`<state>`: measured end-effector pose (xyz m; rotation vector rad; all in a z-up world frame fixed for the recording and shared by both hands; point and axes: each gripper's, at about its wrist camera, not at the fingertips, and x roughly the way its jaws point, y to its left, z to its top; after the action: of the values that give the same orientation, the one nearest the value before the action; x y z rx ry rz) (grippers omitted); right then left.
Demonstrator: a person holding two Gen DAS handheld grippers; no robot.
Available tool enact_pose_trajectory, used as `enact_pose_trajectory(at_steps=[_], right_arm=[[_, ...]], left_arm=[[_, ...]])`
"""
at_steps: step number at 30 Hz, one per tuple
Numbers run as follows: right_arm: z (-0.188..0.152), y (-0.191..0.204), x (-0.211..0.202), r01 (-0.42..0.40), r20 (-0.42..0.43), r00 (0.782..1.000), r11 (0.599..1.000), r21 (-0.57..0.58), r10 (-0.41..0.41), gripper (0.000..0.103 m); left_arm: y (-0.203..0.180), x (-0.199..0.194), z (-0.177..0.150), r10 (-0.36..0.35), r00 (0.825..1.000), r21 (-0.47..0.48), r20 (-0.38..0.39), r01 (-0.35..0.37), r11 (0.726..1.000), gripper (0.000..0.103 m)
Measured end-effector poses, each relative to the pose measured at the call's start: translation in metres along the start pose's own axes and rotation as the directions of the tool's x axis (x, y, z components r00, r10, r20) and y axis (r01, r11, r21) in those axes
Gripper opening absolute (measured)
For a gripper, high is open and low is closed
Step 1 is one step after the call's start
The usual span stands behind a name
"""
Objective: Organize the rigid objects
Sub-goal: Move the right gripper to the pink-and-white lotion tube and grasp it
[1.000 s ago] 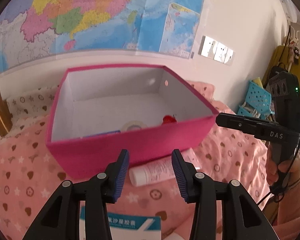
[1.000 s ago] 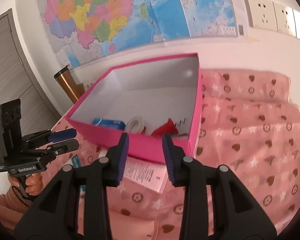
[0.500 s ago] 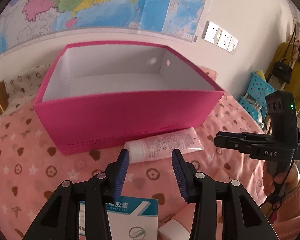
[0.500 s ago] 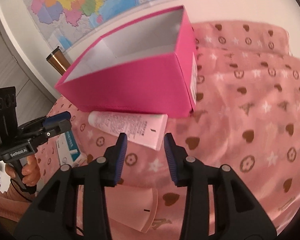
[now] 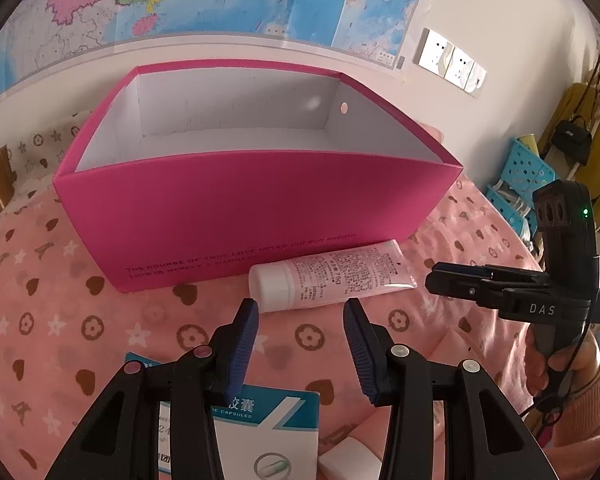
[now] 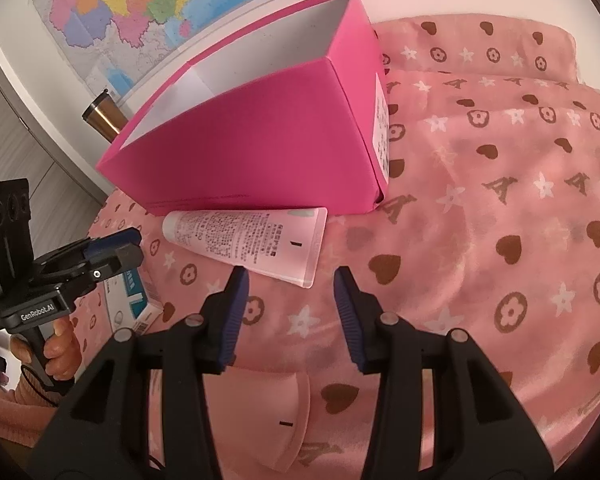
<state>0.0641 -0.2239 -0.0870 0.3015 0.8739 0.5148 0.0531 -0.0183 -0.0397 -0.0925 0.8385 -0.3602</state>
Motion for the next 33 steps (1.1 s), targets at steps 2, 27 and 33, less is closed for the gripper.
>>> enact_pose_trajectory(at_steps=[2, 27, 33], right_arm=[[0.001, 0.0, 0.002, -0.001, -0.002, 1.0, 1.0, 0.0, 0.001, 0.046], [0.008, 0.002, 0.032, -0.008, -0.014, 1.0, 1.0, 0.005, 0.008, 0.047], [0.009, 0.004, 0.035, -0.009, -0.018, 1.0, 1.0, 0.002, 0.009, 0.049]], left_arm=[[0.001, 0.003, 0.001, 0.0, 1.0, -0.002, -0.006, 0.0, 1.0, 0.045], [0.003, 0.021, 0.008, -0.011, 0.999, -0.017, -0.04, 0.01, 1.0, 0.045], [0.002, 0.023, 0.008, -0.009, 0.999, -0.015, -0.039, 0.009, 1.0, 0.045]])
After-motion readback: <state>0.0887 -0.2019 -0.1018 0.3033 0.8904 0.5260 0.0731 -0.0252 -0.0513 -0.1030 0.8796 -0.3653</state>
